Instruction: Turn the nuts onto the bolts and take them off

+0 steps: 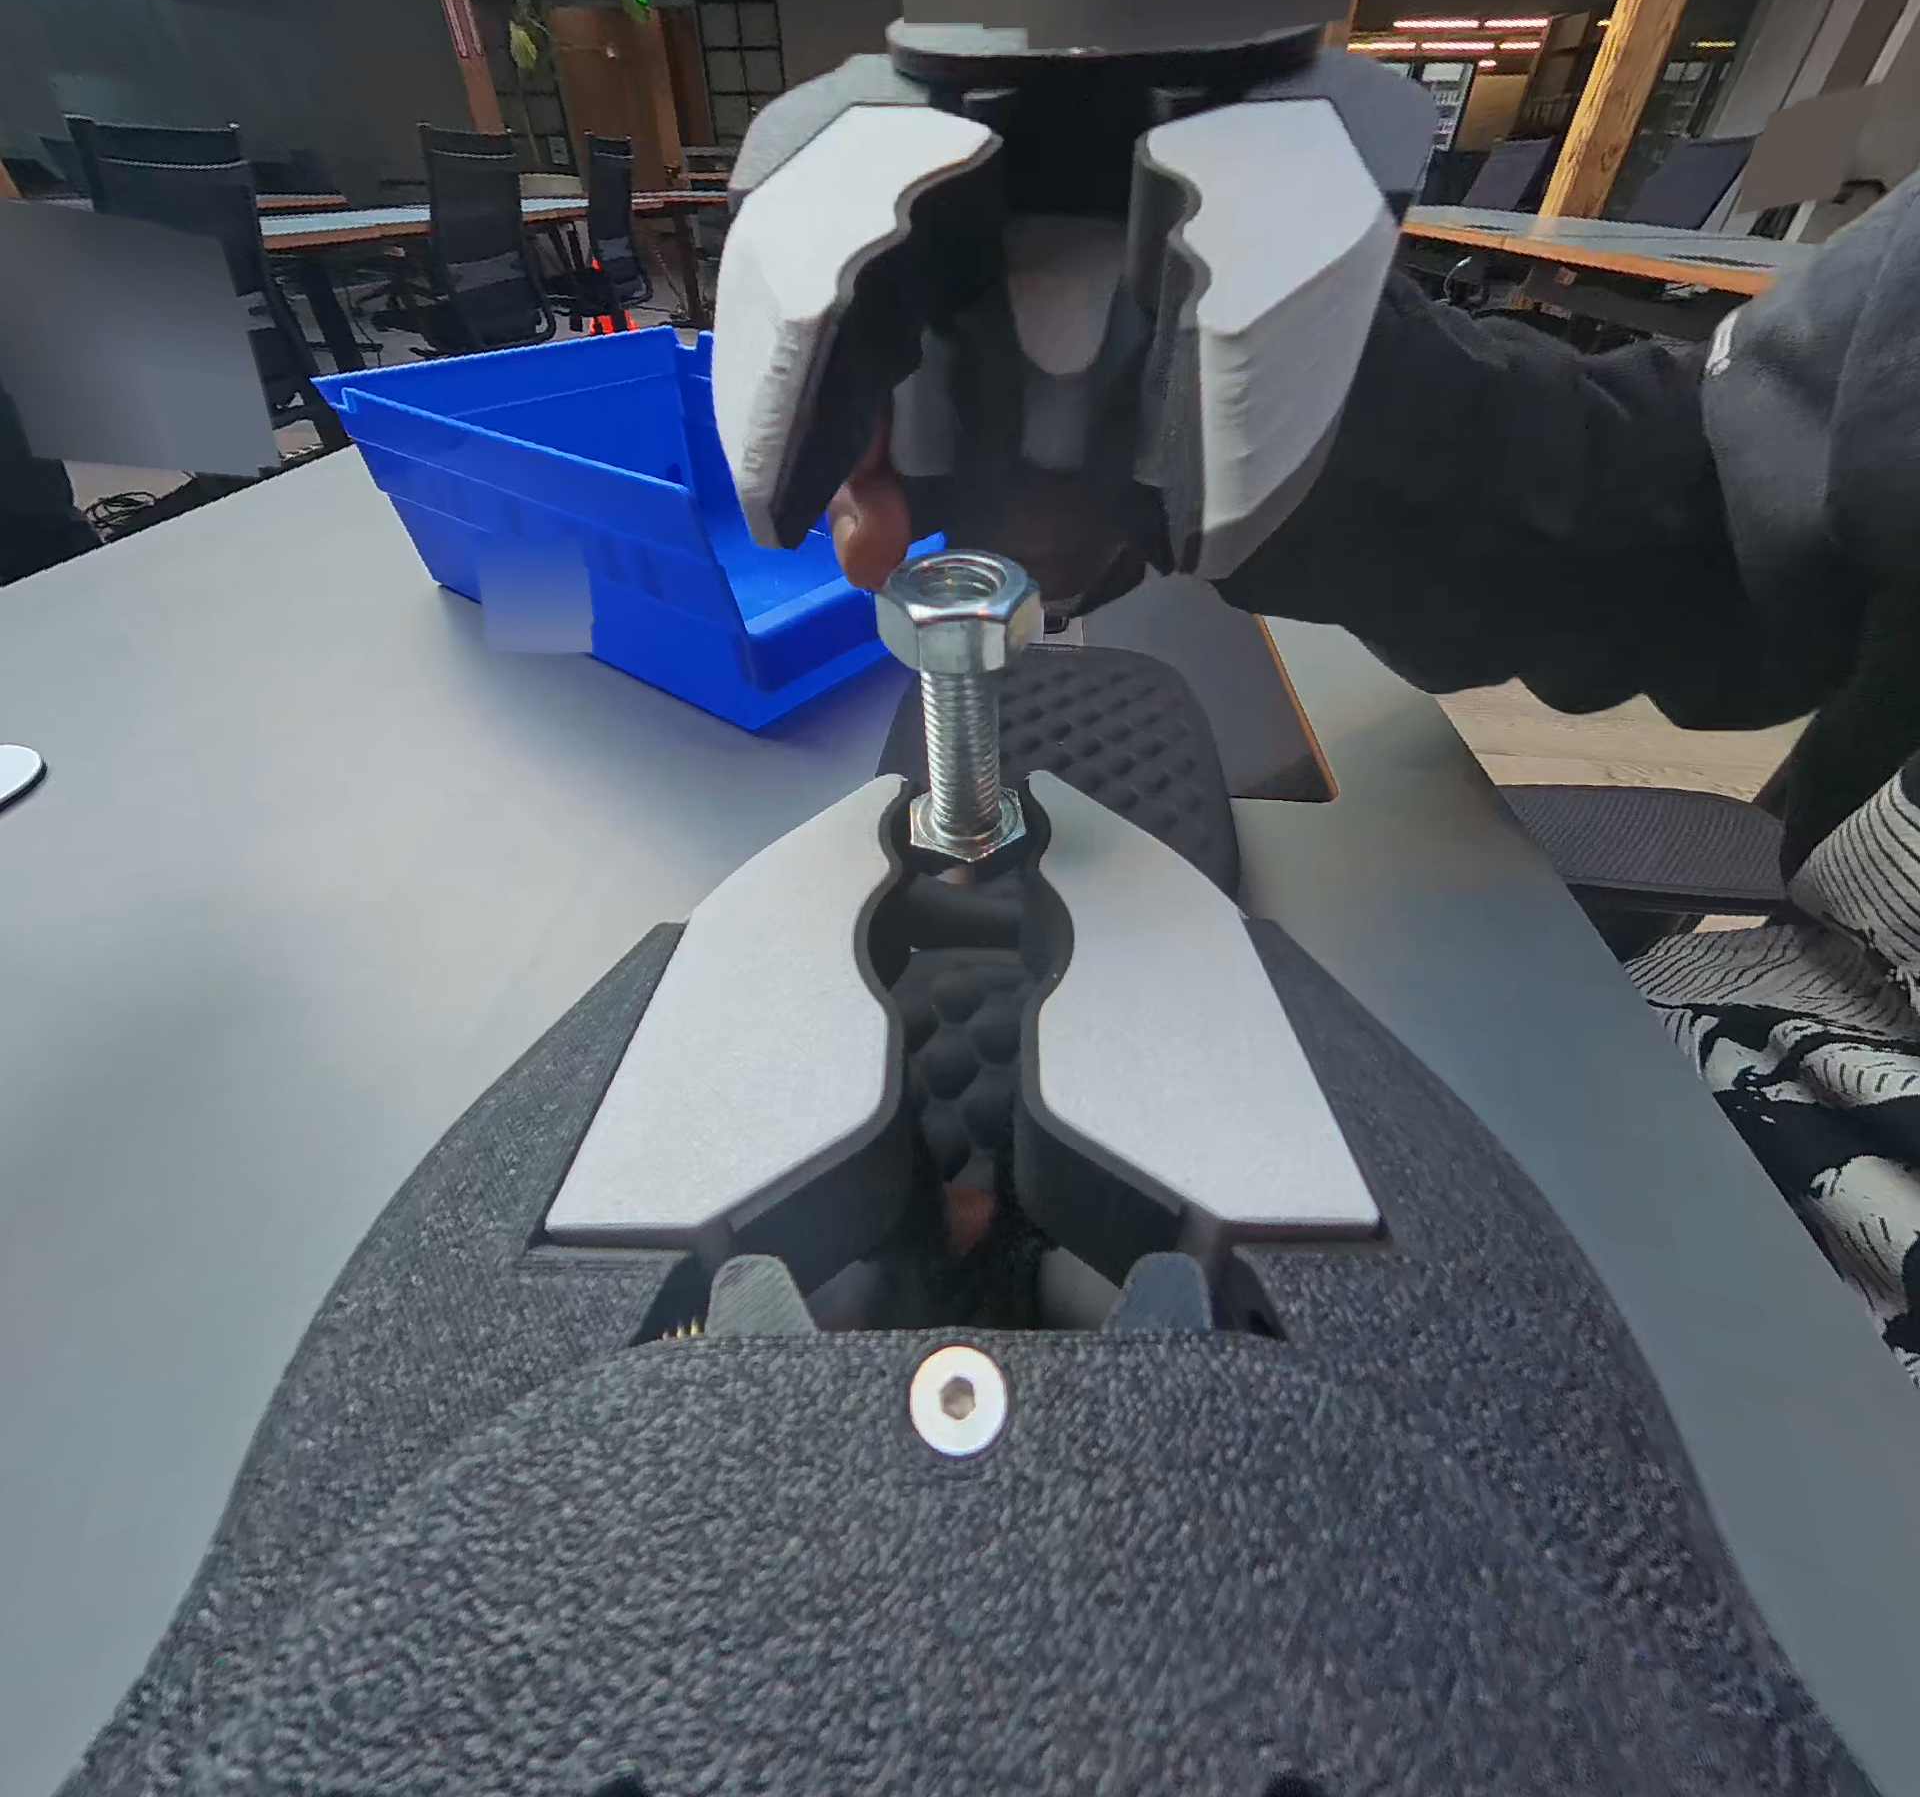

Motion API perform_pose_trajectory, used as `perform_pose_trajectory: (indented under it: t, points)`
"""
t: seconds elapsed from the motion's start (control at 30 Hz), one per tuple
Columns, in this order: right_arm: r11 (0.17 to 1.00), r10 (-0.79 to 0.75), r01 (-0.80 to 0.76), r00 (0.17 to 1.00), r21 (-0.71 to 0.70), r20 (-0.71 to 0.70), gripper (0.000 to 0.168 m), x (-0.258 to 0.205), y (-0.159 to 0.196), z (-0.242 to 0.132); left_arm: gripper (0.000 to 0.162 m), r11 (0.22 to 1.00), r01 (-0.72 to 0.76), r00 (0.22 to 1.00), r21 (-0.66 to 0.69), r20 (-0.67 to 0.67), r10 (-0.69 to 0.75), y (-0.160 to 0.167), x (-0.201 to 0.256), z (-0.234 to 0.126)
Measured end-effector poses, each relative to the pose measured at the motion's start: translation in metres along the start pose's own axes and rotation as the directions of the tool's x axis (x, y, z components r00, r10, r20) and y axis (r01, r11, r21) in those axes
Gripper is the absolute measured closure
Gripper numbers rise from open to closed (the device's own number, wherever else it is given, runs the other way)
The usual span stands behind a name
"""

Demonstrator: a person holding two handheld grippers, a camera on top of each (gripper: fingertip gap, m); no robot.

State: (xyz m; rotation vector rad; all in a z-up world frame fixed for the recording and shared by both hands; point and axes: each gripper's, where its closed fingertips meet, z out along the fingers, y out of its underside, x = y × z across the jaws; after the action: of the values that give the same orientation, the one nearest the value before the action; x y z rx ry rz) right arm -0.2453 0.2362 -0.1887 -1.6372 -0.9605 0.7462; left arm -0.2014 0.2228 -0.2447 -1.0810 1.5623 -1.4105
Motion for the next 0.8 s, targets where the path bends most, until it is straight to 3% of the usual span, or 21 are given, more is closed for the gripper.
perform_pose_trajectory:
  t: [0.1,0.3,0.37,0.6,0.7,0.8]
  points:
    - [0.998,0.052,-0.042,0.964,-0.045,0.262,0.125,-0.012,0.007,-0.001,0.145,1.0,-0.01,1.0,-0.001,-0.018,0.01,0.0,0.003,0.0]
    - [0.998,0.056,-0.042,0.933,-0.047,0.356,0.133,-0.006,0.017,0.008,0.145,1.0,-0.008,0.999,0.005,-0.031,0.009,0.0,0.004,0.0]
    - [0.999,0.038,-0.035,0.942,-0.014,0.333,0.144,-0.004,0.016,0.008,0.145,1.0,-0.007,1.0,0.012,-0.029,0.008,-0.001,0.004,-0.001]
    - [0.998,0.044,-0.051,0.988,0.045,0.149,0.137,0.01,0.011,-0.011,0.145,0.999,0.05,0.999,-0.003,0.007,-0.05,0.002,-0.006,-0.001]
    - [0.996,-0.019,0.019,1.0,-0.085,0.0,0.14,0.008,0.033,-0.026,0.145,0.998,0.059,0.998,0.026,0.017,-0.059,-0.002,-0.009,-0.003]
    - [0.926,-0.114,0.085,0.992,-0.368,-0.056,0.146,0.0,0.079,-0.036,0.145,0.998,0.062,0.998,0.03,0.02,-0.063,-0.002,-0.01,-0.004]
